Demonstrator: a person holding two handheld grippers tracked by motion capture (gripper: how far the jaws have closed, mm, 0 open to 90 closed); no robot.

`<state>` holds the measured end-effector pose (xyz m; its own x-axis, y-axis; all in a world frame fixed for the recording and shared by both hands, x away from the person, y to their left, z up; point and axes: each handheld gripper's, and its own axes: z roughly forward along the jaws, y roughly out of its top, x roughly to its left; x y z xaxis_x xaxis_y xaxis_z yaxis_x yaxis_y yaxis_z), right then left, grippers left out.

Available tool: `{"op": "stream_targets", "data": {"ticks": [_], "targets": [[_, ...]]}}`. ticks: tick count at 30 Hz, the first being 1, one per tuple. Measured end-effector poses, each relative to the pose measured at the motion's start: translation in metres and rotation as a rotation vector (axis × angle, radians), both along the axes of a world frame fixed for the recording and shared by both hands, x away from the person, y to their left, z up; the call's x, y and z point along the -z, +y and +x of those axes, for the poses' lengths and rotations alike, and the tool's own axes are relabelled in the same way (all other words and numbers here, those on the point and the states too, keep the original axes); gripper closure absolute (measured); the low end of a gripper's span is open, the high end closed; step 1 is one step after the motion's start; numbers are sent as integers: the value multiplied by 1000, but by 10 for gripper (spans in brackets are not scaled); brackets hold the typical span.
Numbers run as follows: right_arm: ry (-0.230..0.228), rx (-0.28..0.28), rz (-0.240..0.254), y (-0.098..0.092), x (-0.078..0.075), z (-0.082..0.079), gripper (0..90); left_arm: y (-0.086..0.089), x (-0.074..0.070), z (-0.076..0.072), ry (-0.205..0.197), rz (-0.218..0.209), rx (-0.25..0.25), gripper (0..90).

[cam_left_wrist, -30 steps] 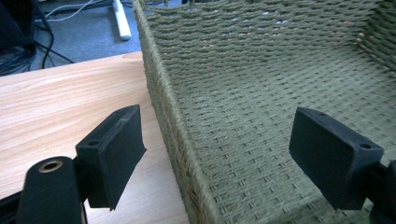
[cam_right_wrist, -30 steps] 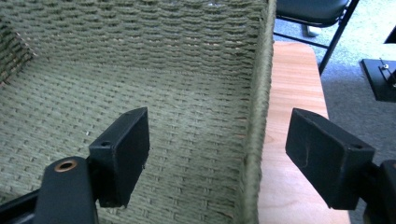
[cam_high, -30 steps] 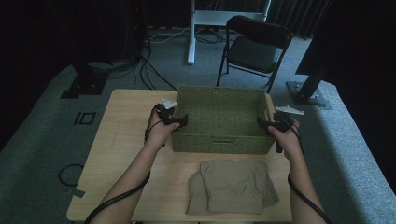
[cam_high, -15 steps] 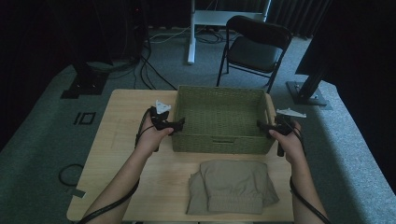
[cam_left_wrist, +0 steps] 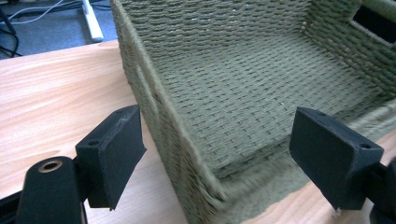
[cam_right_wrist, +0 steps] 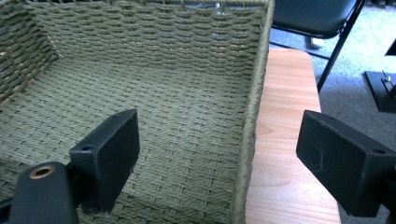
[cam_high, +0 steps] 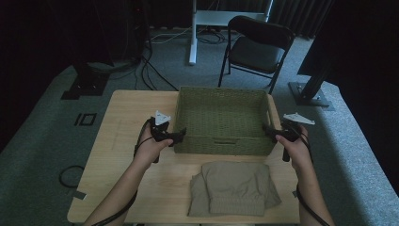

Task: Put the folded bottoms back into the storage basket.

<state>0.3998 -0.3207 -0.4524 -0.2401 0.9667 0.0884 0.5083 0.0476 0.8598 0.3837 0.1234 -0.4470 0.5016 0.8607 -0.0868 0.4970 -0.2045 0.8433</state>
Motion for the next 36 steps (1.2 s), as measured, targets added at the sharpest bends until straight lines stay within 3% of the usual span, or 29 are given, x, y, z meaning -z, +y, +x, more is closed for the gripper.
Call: {"op": "stream_targets", "data": {"ticks": [10, 18, 28, 36], "targets": [[-30, -37, -6, -1, -1, -28, 130, -3, 0, -15, -14, 2, 38, 186], [-59, -70, -19, 8, -2, -48, 130, -14, 1, -30, -16, -14, 97, 186], [-85, -99, -10, 21, 10, -72, 135, -28, 11, -47, -21, 11, 150, 186], [-67, -122, -1, 24, 23, -88, 135, -43, 21, -60, -17, 18, 183, 186]]}}
